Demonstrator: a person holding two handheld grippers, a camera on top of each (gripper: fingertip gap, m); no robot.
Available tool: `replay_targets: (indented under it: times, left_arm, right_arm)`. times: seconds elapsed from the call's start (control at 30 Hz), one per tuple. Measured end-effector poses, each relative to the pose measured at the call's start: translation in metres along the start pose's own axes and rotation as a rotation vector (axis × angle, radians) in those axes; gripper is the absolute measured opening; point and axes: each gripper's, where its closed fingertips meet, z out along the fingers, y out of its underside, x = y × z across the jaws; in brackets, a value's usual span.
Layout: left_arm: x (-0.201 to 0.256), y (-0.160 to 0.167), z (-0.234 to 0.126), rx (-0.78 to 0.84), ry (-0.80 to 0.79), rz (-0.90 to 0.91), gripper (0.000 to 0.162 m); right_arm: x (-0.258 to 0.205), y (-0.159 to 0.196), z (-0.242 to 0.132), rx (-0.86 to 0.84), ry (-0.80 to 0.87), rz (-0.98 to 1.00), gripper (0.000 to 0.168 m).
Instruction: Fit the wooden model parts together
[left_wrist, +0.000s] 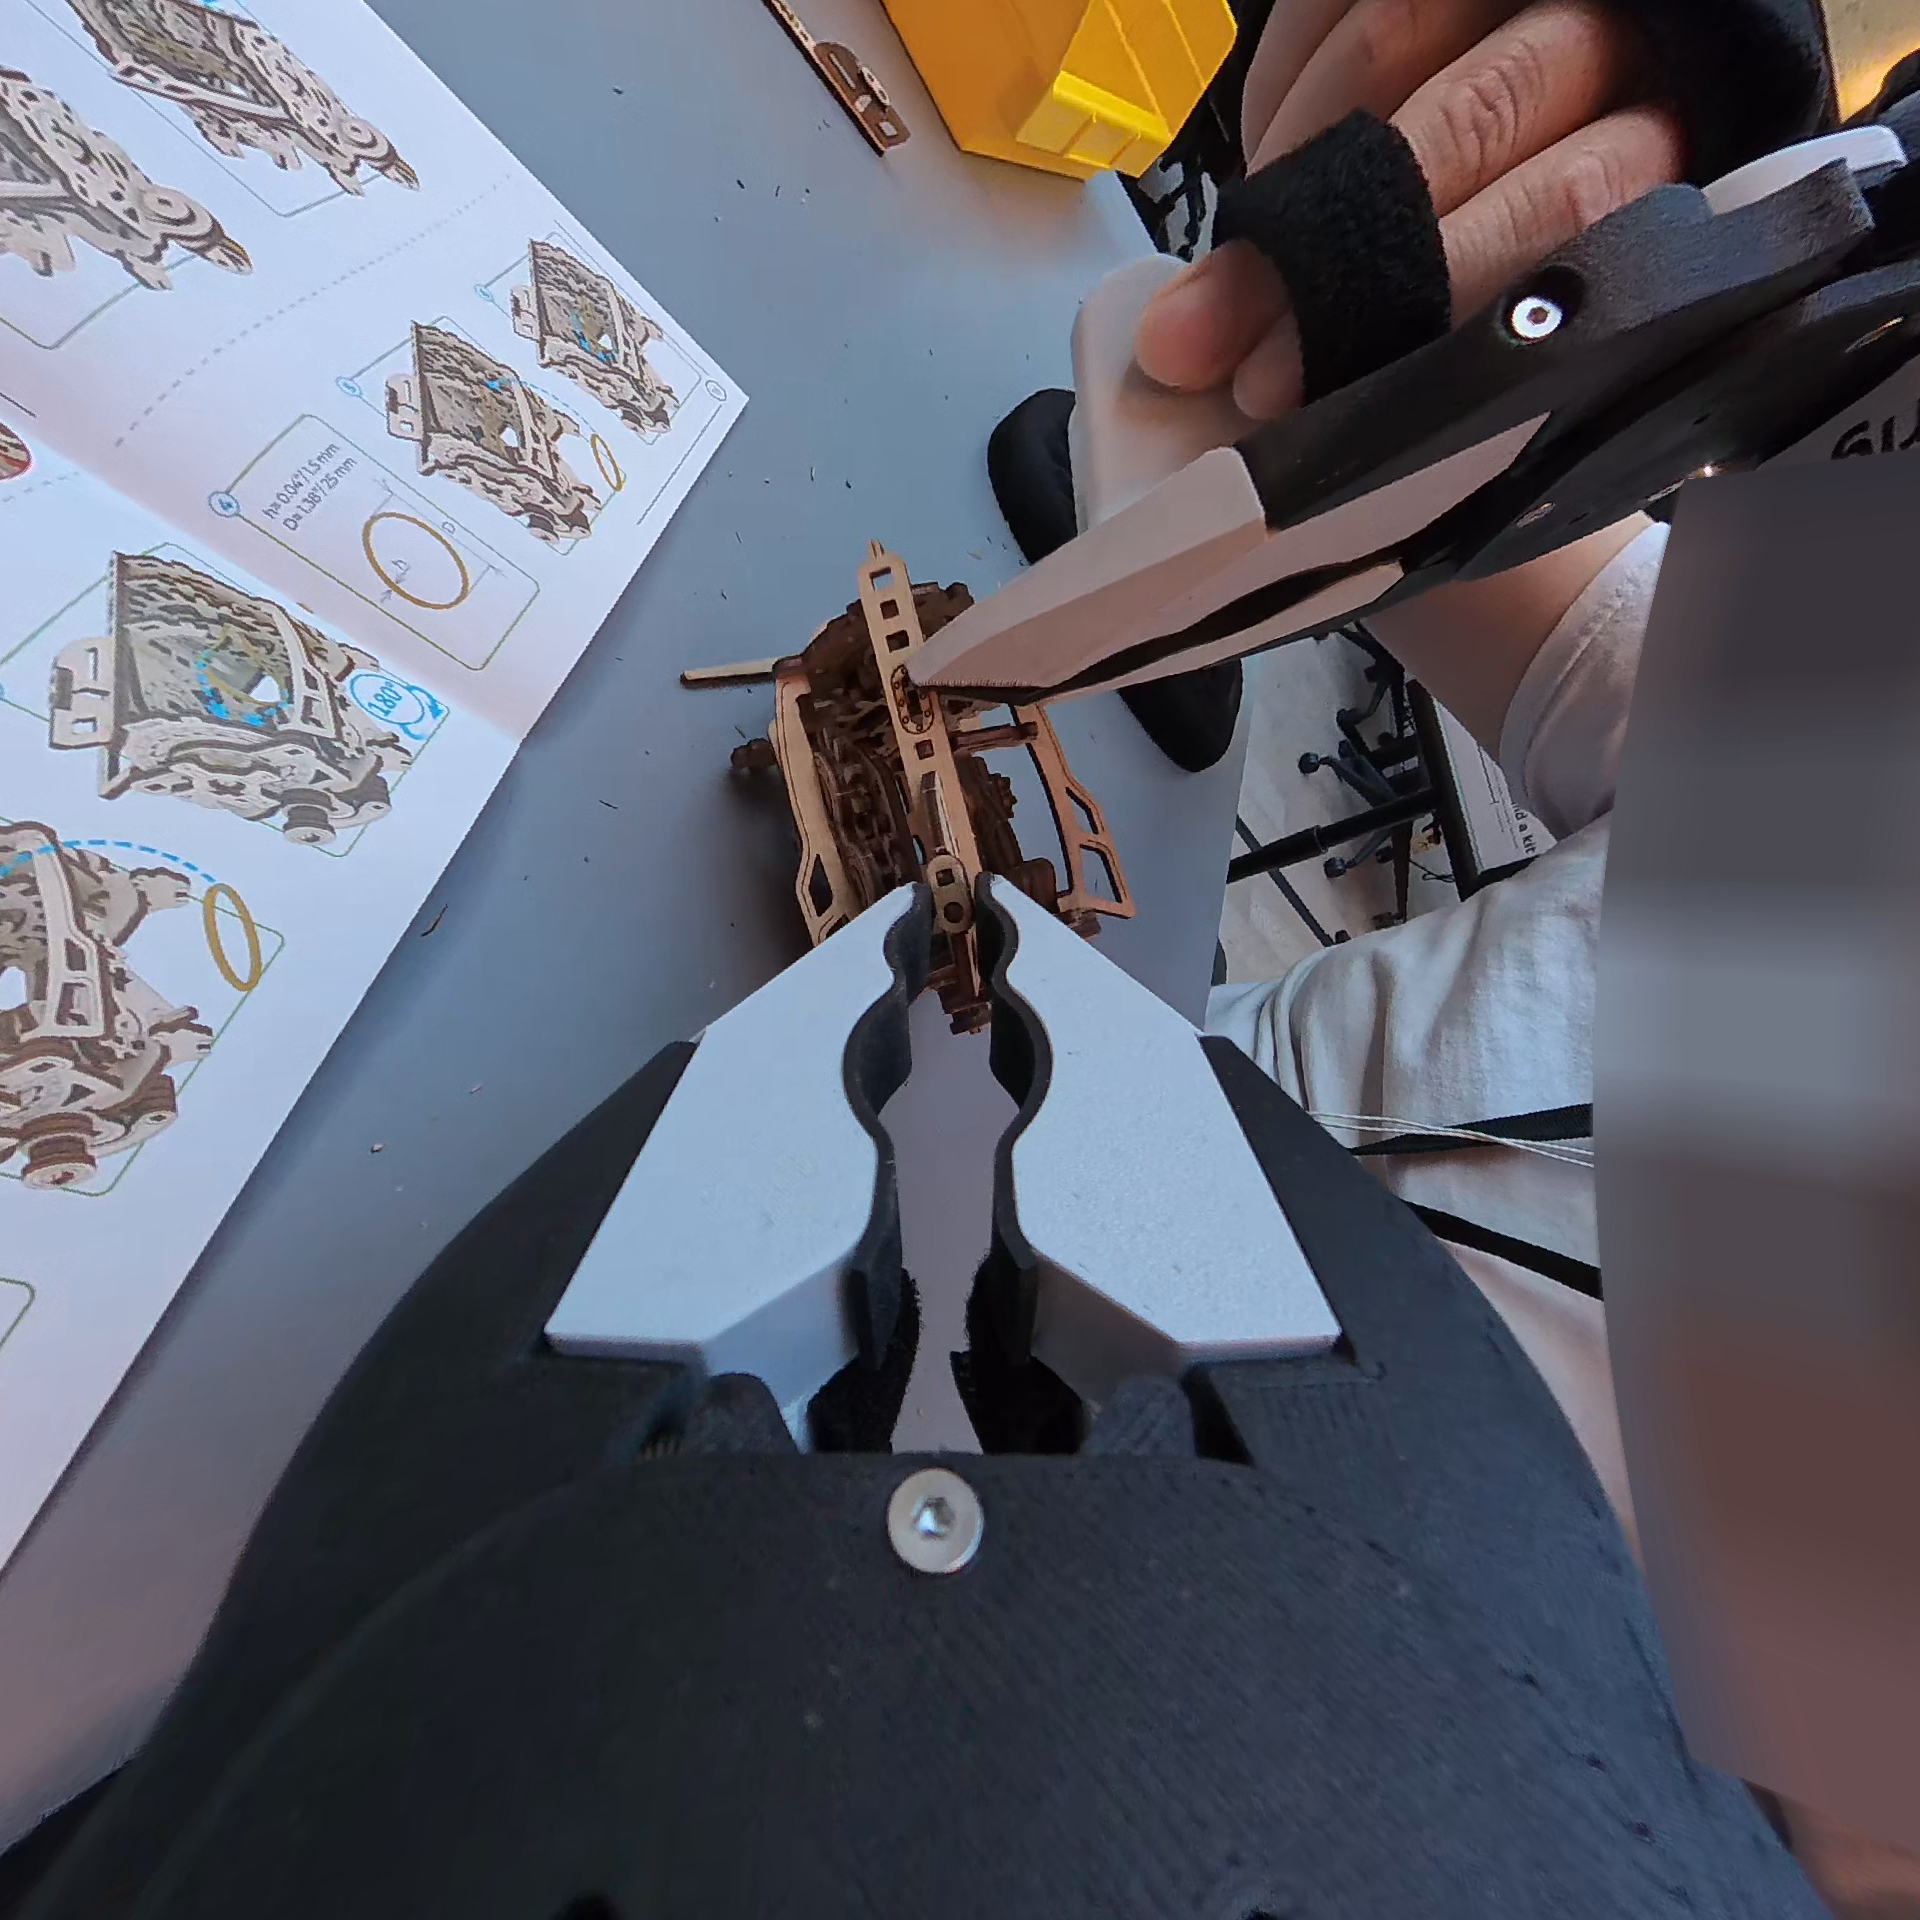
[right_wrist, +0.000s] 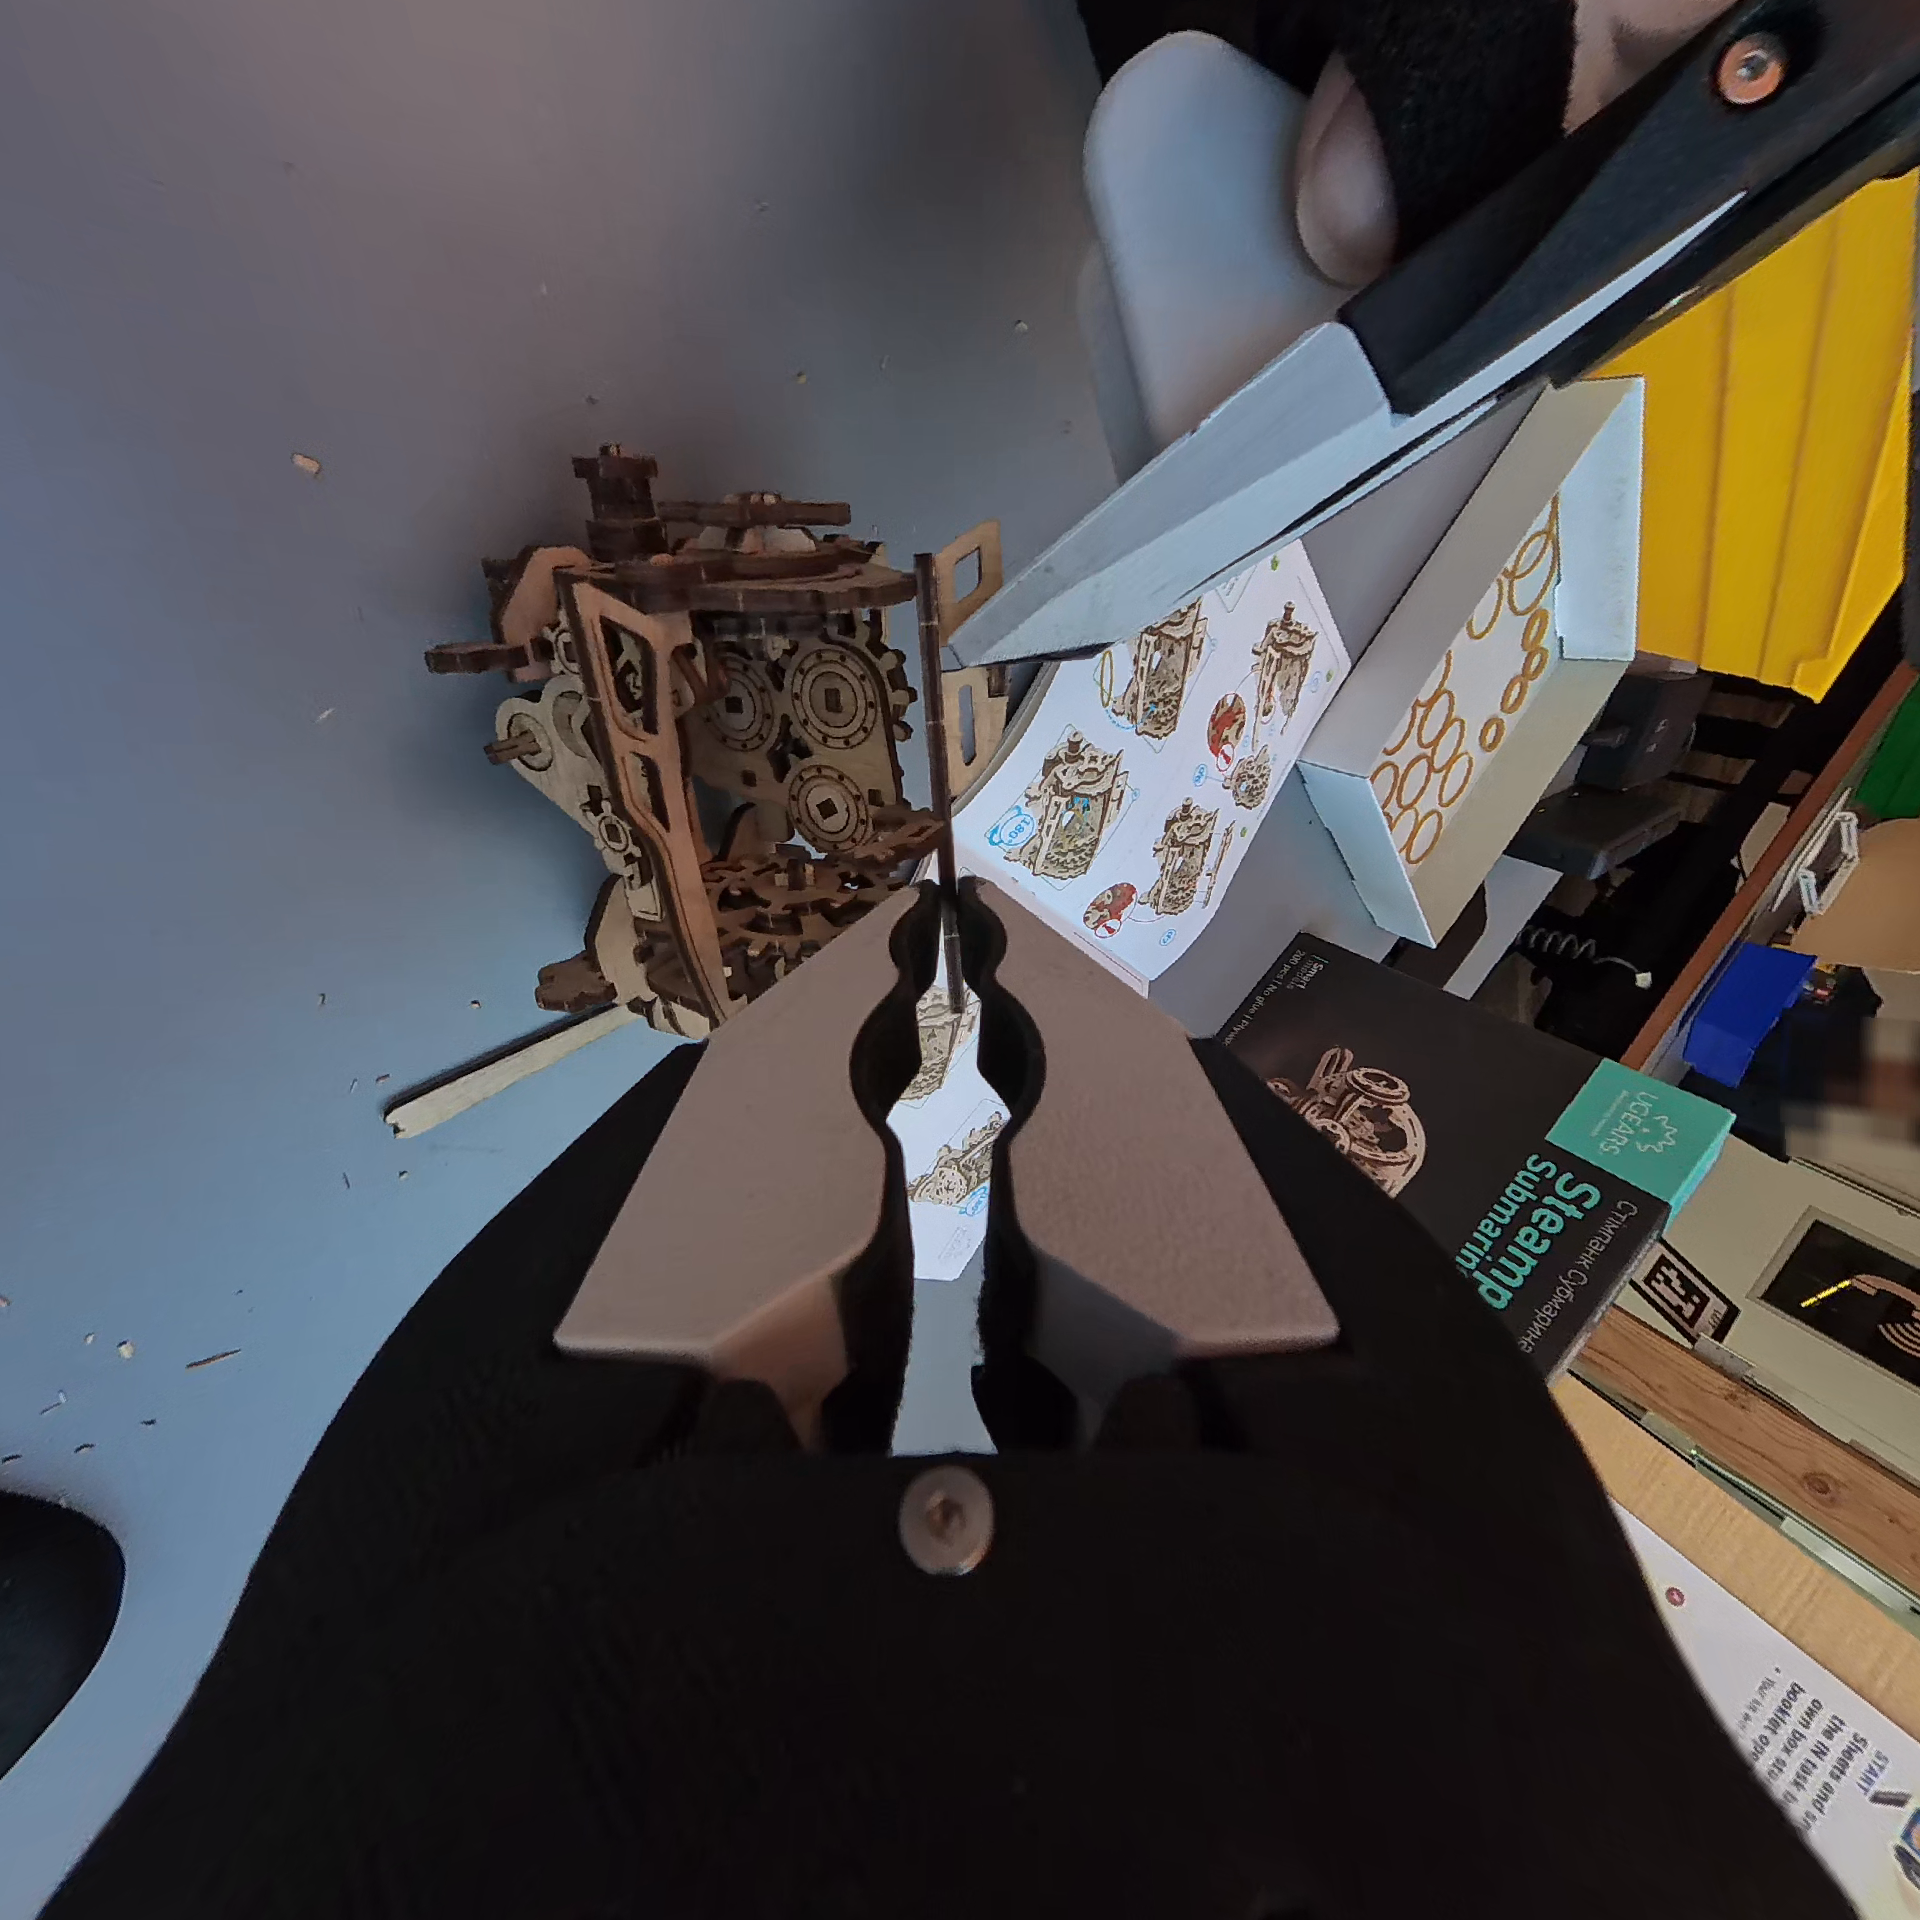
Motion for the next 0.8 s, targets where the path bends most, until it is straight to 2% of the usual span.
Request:
replay_targets:
  times: [0.17, 0.27, 0.47, 0.7, 0.8]
  left_arm:
    - [0.001, -0.001, 0.002, 0.021, 0.003, 0.004, 0.006]
    - [0.002, -0.001, 0.003, 0.023, 0.01, -0.002, 0.005]
    - [0.001, -0.001, 0.002, 0.01, -0.009, -0.003, 0.005]
    - [0.001, 0.0, 0.003, -0.005, -0.014, -0.008, 0.005]
    - [0.001, 0.0, 0.003, -0.008, -0.016, -0.005, 0.005]
  right_arm:
    - [0.0, 0.003, -0.004, 0.024, 0.021, 0.037, 0.005]
    - [-0.002, 0.004, -0.01, 0.068, -0.009, 0.095, 0.012]
    - [-0.007, -0.007, -0.018, 0.212, -0.178, 0.167, 0.021]
    - [-0.009, -0.006, -0.01, 0.205, -0.444, 0.209, 0.021]
    - [-0.012, -0.006, -0.003, 0.23, -0.509, 0.237, 0.021]
